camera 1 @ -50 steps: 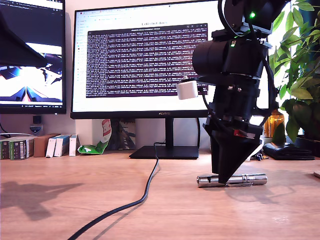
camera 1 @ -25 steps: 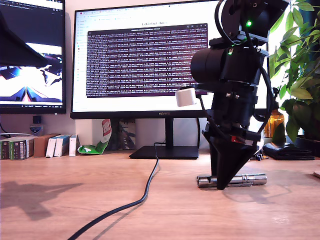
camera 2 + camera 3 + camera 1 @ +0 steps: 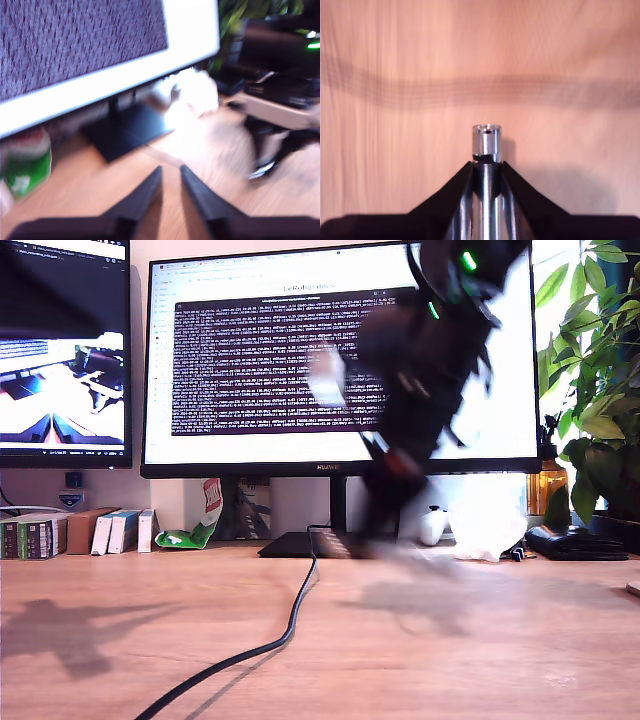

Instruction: Pick the metallic laser pointer with your right arm, pass it to your left arm, then place it down to the left side of the table

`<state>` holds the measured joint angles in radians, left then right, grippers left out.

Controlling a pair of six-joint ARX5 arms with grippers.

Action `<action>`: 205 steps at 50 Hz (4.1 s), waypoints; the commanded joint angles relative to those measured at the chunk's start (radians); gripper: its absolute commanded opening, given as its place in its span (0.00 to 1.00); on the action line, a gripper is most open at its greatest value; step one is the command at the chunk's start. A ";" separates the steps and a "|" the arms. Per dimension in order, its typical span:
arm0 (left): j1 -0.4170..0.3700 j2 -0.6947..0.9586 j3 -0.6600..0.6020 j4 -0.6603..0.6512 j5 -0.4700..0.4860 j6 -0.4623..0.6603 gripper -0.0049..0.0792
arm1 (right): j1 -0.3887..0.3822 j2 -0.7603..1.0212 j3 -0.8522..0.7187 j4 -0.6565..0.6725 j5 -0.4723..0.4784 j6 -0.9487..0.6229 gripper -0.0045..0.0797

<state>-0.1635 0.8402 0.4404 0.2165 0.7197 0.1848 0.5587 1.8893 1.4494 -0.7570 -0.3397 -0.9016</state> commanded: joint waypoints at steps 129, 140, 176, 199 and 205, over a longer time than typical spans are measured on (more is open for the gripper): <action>-0.159 0.587 0.177 1.033 0.010 -0.647 0.03 | 0.182 -0.029 0.644 -0.045 -0.332 0.252 0.47; -0.124 0.587 0.177 1.002 -0.004 -0.622 0.03 | 0.187 -0.029 0.644 -0.040 -0.330 0.263 0.51; 0.079 0.584 0.177 0.863 0.150 -0.574 0.03 | -0.021 -0.029 0.644 -0.174 -0.279 0.279 0.04; 0.090 0.565 0.177 0.660 0.163 -0.446 0.03 | -0.111 -0.029 0.644 -0.174 -0.068 0.635 0.04; 0.090 0.564 0.177 0.643 0.163 -0.446 0.03 | -0.146 -0.029 0.644 -0.160 0.038 0.697 0.04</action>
<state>-0.0776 1.4162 0.6098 0.8585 0.8841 -0.2722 0.4294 1.8866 2.0842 -0.9268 -0.3309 -0.2401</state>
